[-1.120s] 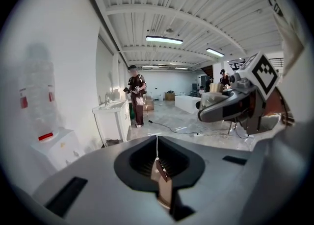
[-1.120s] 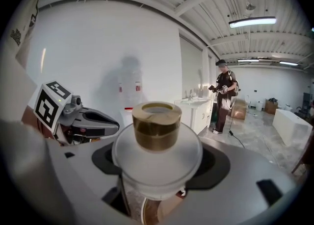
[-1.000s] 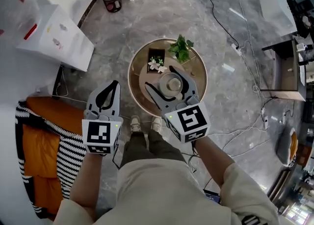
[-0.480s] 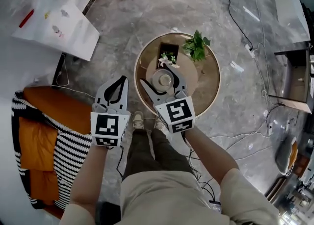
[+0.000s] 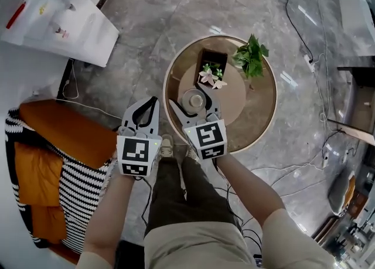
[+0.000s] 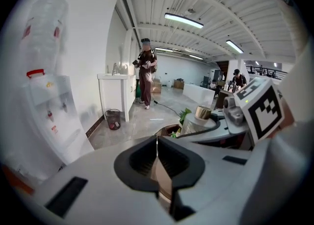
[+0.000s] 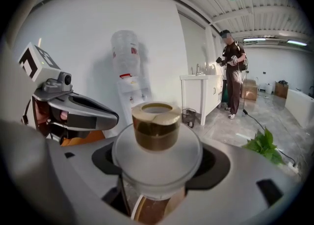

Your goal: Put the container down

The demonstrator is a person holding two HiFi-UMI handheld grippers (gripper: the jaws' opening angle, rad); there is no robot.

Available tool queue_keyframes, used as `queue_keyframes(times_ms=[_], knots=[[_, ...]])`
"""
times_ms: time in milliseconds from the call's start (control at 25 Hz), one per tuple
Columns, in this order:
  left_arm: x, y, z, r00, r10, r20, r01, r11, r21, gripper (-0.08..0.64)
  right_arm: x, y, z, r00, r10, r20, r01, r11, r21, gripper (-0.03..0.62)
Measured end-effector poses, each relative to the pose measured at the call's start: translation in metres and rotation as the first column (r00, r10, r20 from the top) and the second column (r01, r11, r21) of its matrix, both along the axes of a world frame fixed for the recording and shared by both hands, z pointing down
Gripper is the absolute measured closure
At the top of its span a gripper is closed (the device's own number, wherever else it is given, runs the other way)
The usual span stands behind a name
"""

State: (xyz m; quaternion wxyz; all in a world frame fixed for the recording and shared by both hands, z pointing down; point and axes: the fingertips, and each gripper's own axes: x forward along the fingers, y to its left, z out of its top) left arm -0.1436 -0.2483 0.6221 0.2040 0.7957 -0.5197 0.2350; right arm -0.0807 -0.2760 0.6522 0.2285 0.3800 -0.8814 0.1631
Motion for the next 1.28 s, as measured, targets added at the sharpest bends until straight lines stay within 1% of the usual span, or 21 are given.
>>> queue_keyframes(times_ms=[160,360,640,920,1040,1280], knots=[[-0.007,-0.004,0.044,1.0,0.002,0.009,-0.001,0.999,-0.04,0.551,-0.01,-0.004,0.053,0.999,-0.011,-0.03,0.01,1.0,-0.011,0.261],[-0.009,-0.007,0.099,1.0,-0.005,-0.005,0.004,0.995,-0.097,0.552,-0.015,-0.009,0.113,0.998,-0.028,-0.06,0.028,1.0,0.0,0.261],[-0.011,-0.006,0.159,1.0,0.009,-0.006,-0.01,0.987,-0.16,0.551,-0.019,-0.015,0.185,0.994,-0.044,-0.104,0.042,0.999,-0.022,0.261],[-0.012,-0.002,0.2,1.0,0.022,-0.006,-0.023,0.979,-0.202,0.552,-0.022,-0.012,0.223,0.99,-0.074,-0.123,0.072,0.997,-0.023,0.26],[-0.011,0.0,0.208,1.0,0.026,-0.011,-0.028,0.977,-0.211,0.552,-0.022,-0.009,0.233,0.987,-0.087,-0.138,0.085,0.996,-0.018,0.261],[-0.009,-0.001,0.214,1.0,0.015,-0.019,-0.019,0.976,-0.217,0.551,-0.014,0.0,0.253,0.985,-0.083,-0.154,0.079,0.996,-0.027,0.261]])
